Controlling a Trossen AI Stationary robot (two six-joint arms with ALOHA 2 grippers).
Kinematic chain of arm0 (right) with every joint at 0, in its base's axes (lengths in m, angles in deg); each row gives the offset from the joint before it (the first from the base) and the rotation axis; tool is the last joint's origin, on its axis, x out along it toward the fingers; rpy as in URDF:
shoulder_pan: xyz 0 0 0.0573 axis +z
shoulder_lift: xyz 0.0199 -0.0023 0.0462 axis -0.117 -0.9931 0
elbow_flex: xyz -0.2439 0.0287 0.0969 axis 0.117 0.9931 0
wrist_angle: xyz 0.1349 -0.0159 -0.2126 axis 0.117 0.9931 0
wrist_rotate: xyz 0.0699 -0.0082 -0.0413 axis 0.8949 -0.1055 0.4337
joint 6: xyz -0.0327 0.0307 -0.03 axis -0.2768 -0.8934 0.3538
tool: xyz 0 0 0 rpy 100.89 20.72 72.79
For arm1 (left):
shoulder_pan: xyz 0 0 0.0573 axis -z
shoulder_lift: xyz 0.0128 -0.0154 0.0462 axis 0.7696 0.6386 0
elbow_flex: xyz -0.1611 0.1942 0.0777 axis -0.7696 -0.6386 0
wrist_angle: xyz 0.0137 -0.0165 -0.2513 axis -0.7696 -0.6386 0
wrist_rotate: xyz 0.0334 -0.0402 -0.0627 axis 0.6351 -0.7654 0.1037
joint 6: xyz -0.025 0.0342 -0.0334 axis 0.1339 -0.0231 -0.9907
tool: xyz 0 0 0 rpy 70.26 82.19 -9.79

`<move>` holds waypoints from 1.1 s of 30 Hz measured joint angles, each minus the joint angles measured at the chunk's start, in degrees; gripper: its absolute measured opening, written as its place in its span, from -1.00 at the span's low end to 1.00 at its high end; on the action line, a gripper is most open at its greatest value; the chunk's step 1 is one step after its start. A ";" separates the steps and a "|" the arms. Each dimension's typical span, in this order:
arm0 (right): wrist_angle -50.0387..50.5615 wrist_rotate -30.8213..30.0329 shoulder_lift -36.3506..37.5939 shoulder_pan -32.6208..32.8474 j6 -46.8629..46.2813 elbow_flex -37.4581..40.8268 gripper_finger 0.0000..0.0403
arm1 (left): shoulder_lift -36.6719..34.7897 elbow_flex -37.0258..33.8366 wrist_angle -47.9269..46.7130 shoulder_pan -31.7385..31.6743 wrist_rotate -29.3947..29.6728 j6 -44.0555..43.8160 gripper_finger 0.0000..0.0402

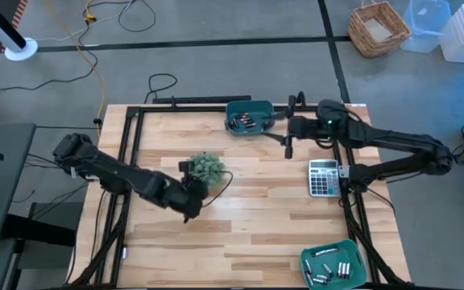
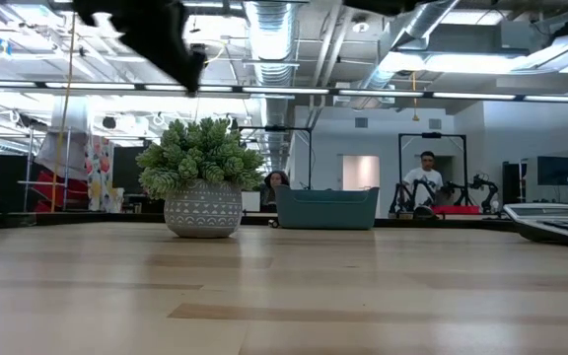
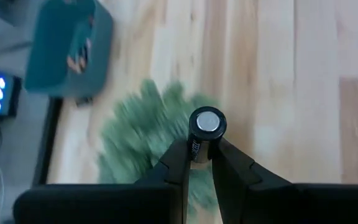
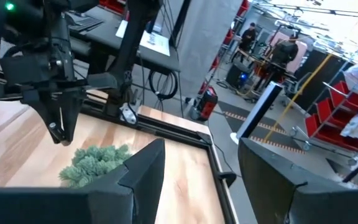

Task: Sort batteries
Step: Put the black battery into the blue bin

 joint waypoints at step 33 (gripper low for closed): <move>13.14 0.07 12.33 0.55 -0.68 0.00 0.09 | 7.11 0.44 49.59 -44.28 -42.76 25.36 -0.80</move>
